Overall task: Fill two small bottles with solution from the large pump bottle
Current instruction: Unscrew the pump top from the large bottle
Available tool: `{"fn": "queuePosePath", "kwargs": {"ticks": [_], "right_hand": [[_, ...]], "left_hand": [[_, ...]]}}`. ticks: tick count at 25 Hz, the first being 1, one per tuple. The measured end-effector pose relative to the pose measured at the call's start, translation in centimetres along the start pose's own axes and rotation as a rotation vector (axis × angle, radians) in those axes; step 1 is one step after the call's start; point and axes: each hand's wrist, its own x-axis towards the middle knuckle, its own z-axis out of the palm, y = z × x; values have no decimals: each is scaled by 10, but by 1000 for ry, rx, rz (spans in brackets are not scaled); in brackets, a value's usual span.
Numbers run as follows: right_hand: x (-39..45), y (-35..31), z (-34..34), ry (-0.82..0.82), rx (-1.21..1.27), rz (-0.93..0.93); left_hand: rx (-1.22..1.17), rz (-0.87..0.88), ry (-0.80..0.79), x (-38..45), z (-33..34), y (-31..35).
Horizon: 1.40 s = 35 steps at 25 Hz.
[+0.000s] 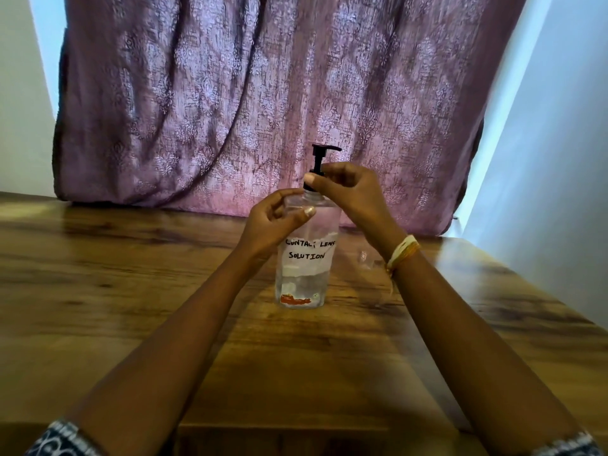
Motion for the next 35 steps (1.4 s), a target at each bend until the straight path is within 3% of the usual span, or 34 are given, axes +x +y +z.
{"fn": "queuePosePath", "kwargs": {"ticks": [6,12,14,17,20,24,29,31,35], "right_hand": [[16,-13,14,36,-225,-109],[18,-9,-8,-309,155,-53],[18,-9,-11,-350,200,2],[14,-7,3,-176,25,36],[10,-2,10,-20,92,57],[3,-6,12,-93,340,86],[4,-12,21,-20,126,34],[2,-10,19,45,186,51],[-1,-11,19,-27,311,46]], "left_hand": [[-18,47,26,0,-6,-3],[-61,47,-31,1,-6,-3],[-50,51,-27,1,-4,-3],[-37,46,-15,1,-4,-6],[-45,33,-20,0,-5,-5],[-47,36,-10,0,-5,-5],[-30,52,-10,0,-5,-5],[-31,44,-13,0,-5,-5],[-40,34,-17,-1,-5,-4]]}}
